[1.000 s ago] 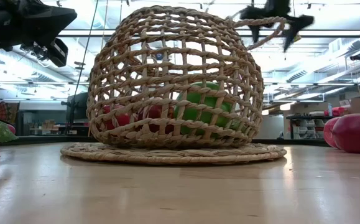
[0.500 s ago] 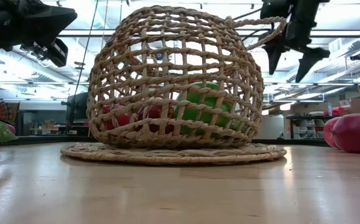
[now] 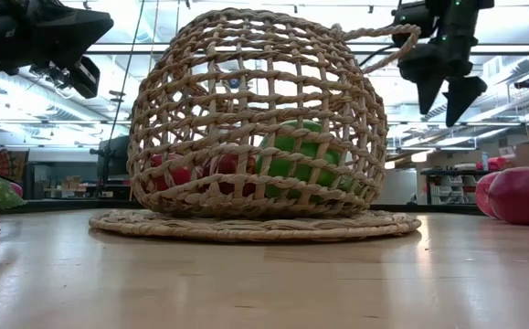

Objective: Build produce basket
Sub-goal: Put the red apple into the brown basket

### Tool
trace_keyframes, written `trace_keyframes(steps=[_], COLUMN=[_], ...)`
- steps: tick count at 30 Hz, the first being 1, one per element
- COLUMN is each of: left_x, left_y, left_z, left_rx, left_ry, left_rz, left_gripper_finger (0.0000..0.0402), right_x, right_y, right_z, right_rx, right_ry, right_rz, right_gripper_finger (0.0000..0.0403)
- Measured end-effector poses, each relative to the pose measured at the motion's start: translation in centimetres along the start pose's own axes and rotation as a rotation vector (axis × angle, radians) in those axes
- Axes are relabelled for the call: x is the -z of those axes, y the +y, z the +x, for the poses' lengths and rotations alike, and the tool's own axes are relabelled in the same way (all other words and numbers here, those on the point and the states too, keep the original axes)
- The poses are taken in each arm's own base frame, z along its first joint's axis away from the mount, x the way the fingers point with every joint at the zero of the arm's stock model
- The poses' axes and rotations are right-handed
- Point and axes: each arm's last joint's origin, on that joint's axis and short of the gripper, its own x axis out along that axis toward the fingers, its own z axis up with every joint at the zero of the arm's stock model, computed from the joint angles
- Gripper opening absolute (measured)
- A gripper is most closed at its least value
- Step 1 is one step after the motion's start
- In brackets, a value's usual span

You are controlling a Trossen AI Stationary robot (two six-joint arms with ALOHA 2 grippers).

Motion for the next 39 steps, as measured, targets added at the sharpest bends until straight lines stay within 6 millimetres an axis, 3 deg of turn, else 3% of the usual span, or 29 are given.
trace_keyframes(steps=[7,14,26,33,39], left_x=[0.0,0.0,0.0,0.0,0.0], left_y=[0.0,0.0,0.0,0.0,0.0], left_z=[0.0,0.0,0.0,0.0,0.0], left_rx=[0.0,0.0,0.0,0.0,0.0], left_ry=[0.0,0.0,0.0,0.0,0.0], left_rz=[0.0,0.0,0.0,0.0,0.0], left_gripper_finger=[0.0027,0.0028,0.0029,0.0026,0.0033], right_x=[0.8,3.8,9.0,13.1,17.9], right_y=[0.2,0.3,4.0,8.4,11.2], right_z=[1.0,3.5,1.9,1.4,1.9], right_rx=[0.0,-0.037,-0.153,-0.335,-0.435], right_ry=[0.038,0.072,0.095,0.126,0.315], right_rz=[-0.002,0.048,-0.074,-0.357,-0.722], right_gripper_finger=[0.0396,0.0396,0.0396,0.0396,0.0396])
